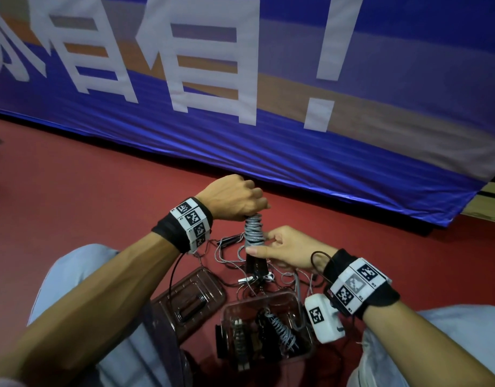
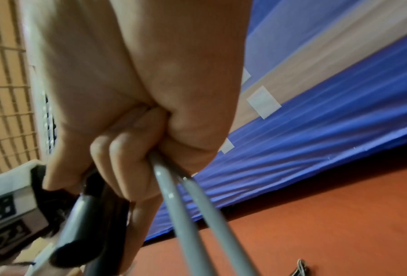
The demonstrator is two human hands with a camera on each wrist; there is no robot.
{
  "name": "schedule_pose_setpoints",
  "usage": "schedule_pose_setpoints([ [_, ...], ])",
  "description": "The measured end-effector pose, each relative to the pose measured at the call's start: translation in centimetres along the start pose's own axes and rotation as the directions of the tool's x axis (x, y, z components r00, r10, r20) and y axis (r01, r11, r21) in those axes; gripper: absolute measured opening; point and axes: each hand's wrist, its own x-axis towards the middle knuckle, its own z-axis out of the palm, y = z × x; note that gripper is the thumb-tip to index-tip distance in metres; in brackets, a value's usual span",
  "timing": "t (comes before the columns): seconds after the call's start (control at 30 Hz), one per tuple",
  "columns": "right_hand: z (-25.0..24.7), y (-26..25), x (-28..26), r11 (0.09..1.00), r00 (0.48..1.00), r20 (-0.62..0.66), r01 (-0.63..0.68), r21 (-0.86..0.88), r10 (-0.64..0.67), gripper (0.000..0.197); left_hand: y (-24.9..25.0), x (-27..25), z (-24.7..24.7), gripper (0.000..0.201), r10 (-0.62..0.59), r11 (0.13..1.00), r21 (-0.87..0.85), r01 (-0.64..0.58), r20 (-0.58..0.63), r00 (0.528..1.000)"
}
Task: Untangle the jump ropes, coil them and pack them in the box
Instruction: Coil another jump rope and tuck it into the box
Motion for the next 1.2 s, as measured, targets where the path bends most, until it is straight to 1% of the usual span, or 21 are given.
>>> schedule_pose_setpoints([
  [0.07, 0.0, -0.1, 0.2, 0.99, 0.997, 0.072, -0.002, 0.144, -0.009, 0.034, -0.2, -0.2, -0.1, 0.032, -0.046, 0.999, 0.002, 0.046, -0.036, 0.998],
  [0.1, 0.0, -0.3, 0.2, 0.978, 0.995, 0.101, -0.012, 0.209, -0.009, 0.039, -0.3, -0.3, -0.2, 0.034, -0.074, 0.997, 0.001, 0.074, -0.061, 0.995],
  [0.17, -0.2, -0.6, 0.2, 0.958, 0.992, 0.121, 0.0, 0.285, -0.036, 0.054, -0.5, -0.5, -0.5, 0.034, -0.128, 0.992, -0.012, 0.127, -0.107, 0.986],
  [0.27, -0.5, -0.9, 0.0, 0.951, 0.983, 0.161, 0.032, 0.306, -0.085, 0.063, -0.5, -0.8, -0.6, 0.033, -0.186, 0.983, -0.037, 0.182, -0.157, 0.97],
  [0.4, -0.6, -1.1, -0.4, 0.94, 0.97, 0.214, 0.037, 0.339, -0.115, 0.065, 0.0, -0.8, -0.6, 0.032, -0.232, 0.972, -0.086, 0.219, -0.188, 0.954],
  [0.47, -0.4, -1.1, -0.5, 0.928, 0.963, 0.233, 0.038, 0.372, -0.133, 0.069, 0.1, -0.6, -0.8, 0.033, -0.244, 0.968, -0.11, 0.225, -0.204, 0.948],
  [0.5, -0.3, -1.0, -0.5, 0.923, 0.961, 0.239, 0.038, 0.382, -0.138, 0.071, 0.1, -0.6, -0.7, 0.03, -0.244, 0.967, -0.125, 0.222, -0.209, 0.947],
  [0.57, -0.1, -1.1, -0.6, 0.91, 0.957, 0.249, 0.035, 0.414, -0.15, 0.074, 0.2, -0.5, -0.6, 0.019, -0.253, 0.964, -0.139, 0.229, -0.194, 0.948],
  [0.6, 0.0, -1.1, -0.5, 0.897, 0.955, 0.251, 0.034, 0.44, -0.159, 0.074, 0.2, -0.4, -0.7, 0.022, -0.273, 0.958, -0.143, 0.248, -0.189, 0.943],
  [0.67, -0.1, -1.1, -0.6, 0.875, 0.953, 0.249, 0.035, 0.484, -0.175, 0.075, 0.2, -0.4, -0.4, 0.035, -0.287, 0.952, -0.164, 0.26, -0.171, 0.943],
  [0.7, -0.1, -1.1, -0.6, 0.868, 0.951, 0.25, 0.037, 0.494, -0.183, 0.075, 0.2, -0.4, -0.3, 0.037, -0.287, 0.95, -0.174, 0.259, -0.168, 0.943],
  [0.77, -0.1, -1.1, -0.6, 0.862, 0.946, 0.256, 0.046, 0.505, -0.201, 0.077, 0.2, -0.3, -0.4, 0.035, -0.288, 0.95, -0.181, 0.255, -0.187, 0.939],
  [0.83, 0.0, -1.1, -0.5, 0.858, 0.943, 0.255, 0.058, 0.51, -0.215, 0.08, 0.4, -0.2, -0.4, 0.031, -0.299, 0.947, -0.194, 0.257, -0.235, 0.925],
  [0.9, 0.1, -1.2, -0.5, 0.848, 0.942, 0.246, 0.07, 0.526, -0.23, 0.081, 0.6, -0.1, -0.4, 0.023, -0.338, 0.934, -0.22, 0.281, -0.293, 0.895],
  [0.97, 0.1, -1.3, -0.6, 0.825, 0.942, 0.229, 0.079, 0.56, -0.246, 0.078, 0.8, 0.0, -0.4, 0.019, -0.399, 0.912, -0.248, 0.328, -0.343, 0.85],
  [1.0, 0.0, -1.4, -0.6, 0.811, 0.944, 0.213, 0.084, 0.579, -0.25, 0.076, 0.9, 0.0, -0.4, 0.016, -0.443, 0.893, -0.261, 0.368, -0.36, 0.821],
  [1.07, 0.1, -1.5, -0.7, 0.783, 0.948, 0.172, 0.11, 0.612, -0.268, 0.072, 1.2, 0.3, -0.4, 0.012, -0.55, 0.835, -0.286, 0.471, -0.38, 0.744],
  [1.13, 0.2, -1.7, -0.7, 0.733, 0.946, 0.126, 0.144, 0.665, -0.3, 0.069, 1.6, 0.7, -0.5, 0.011, -0.662, 0.749, -0.326, 0.576, -0.355, 0.66],
  [1.2, 0.4, -1.9, -0.8, 0.646, 0.946, 0.076, 0.155, 0.748, -0.316, 0.063, 1.8, 1.0, -0.8, 0.014, -0.761, 0.647, -0.374, 0.665, -0.251, 0.599],
])
